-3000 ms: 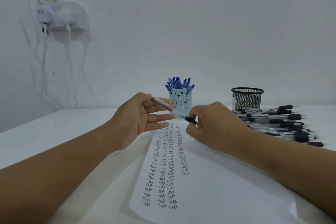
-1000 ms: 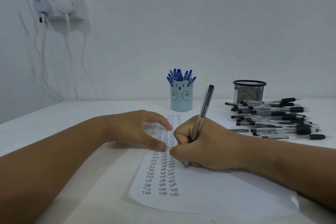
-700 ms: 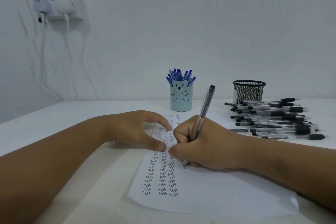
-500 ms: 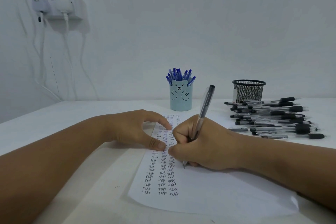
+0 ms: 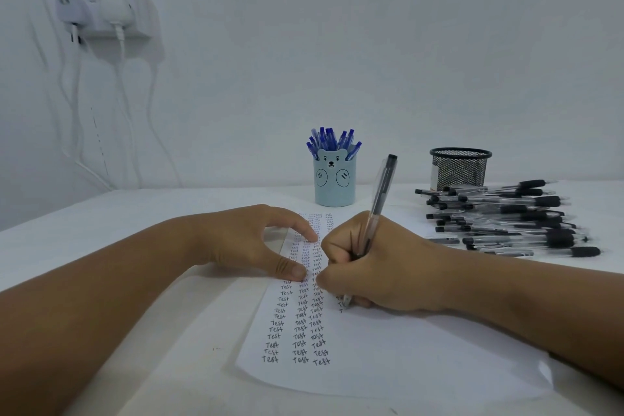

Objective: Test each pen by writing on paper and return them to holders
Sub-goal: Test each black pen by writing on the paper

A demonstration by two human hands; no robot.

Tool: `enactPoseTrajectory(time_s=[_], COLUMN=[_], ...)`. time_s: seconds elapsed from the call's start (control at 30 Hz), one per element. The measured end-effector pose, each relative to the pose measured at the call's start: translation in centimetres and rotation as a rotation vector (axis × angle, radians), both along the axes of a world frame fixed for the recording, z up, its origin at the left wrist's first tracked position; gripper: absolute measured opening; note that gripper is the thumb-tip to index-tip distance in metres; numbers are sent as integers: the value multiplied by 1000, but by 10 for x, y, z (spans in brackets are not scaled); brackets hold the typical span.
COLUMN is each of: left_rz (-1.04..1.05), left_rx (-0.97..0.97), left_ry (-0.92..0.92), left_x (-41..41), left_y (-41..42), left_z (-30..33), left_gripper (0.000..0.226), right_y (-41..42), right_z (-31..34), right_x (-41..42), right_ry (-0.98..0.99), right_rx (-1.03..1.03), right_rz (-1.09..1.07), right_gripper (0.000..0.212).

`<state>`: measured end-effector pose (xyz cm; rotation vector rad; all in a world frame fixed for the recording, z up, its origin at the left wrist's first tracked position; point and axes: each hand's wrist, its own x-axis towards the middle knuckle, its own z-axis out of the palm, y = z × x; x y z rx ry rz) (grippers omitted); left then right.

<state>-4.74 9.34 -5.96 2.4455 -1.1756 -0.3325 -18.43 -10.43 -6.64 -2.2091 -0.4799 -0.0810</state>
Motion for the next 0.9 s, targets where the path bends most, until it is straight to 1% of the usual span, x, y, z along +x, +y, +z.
enactPoseTrajectory(time_s=[0.3, 0.47, 0.63, 0.8, 0.9], left_rz=[1, 14, 15, -3, 2], left_rx=[-7, -2, -12, -12, -5], left_ry=[-4, -1, -3, -1, -6], left_x=[-2, -2, -1, 1, 3], left_y=[0, 0, 0, 0, 0], left_z=[0, 0, 0, -1, -2], left_gripper=[72, 71, 71, 74, 78], right_y=[3, 3, 2, 0, 1], right_z=[1, 3, 3, 3, 3], right_x=[0, -3, -1, -2, -2], right_ry=[-61, -39, -62, -11, -42], right_rx=[-55, -54, -76, -42, -66], right_rz=[-8, 20, 5, 22, 11], right_gripper=[40, 40, 41, 36, 37])
